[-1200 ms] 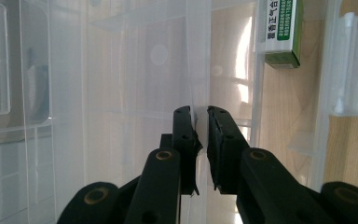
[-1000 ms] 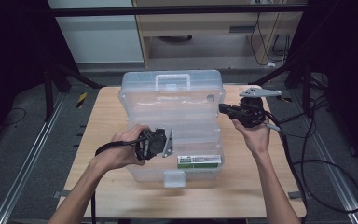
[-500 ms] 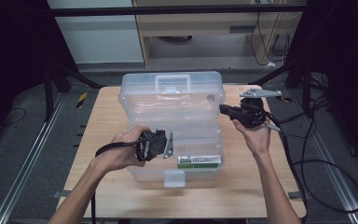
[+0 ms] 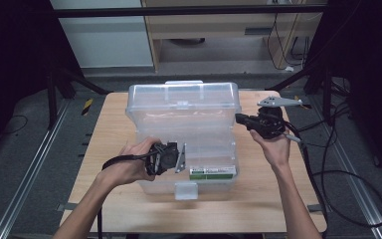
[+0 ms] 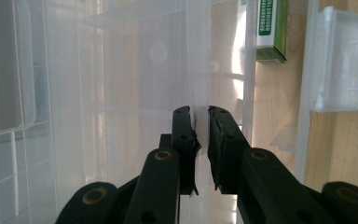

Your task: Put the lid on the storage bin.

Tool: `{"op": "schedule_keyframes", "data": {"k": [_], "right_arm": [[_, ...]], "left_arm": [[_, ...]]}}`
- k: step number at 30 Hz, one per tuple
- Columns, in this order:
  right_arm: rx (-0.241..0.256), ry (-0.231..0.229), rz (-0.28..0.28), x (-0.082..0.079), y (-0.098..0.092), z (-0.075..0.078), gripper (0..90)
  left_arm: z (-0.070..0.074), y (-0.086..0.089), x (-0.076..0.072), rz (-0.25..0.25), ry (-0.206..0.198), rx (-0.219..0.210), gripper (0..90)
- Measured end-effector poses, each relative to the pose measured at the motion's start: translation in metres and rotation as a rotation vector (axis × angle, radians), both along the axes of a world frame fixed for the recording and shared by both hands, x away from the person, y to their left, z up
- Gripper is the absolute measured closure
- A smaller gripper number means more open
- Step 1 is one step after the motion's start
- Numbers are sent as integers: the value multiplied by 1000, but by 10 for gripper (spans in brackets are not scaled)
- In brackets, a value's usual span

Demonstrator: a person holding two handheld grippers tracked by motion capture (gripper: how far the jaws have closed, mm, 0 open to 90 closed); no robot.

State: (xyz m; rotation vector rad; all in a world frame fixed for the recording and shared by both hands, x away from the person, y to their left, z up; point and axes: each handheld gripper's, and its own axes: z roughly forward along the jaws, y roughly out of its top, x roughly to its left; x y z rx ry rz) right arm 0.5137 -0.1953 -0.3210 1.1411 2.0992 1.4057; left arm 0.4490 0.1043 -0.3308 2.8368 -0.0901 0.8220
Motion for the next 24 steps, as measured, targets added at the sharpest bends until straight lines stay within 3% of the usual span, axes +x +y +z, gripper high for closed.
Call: {"op": "schedule_keyframes", "data": {"k": [13,17,21,24], "right_arm": [[2,1,36,-10,-3,-6,899],[-1,1,43,-12,-2,-8,900],[-1,3,49,-12,-3,-8,899],[-3,1,52,-13,-3,-8,900]], "left_arm": [[-4,1,-3,-2,0,-4,793],[-4,0,-3,6,15,-1,738],[0,6,-4,10,1,-41,654],[7,15,-4,37,15,-111,635]]}}
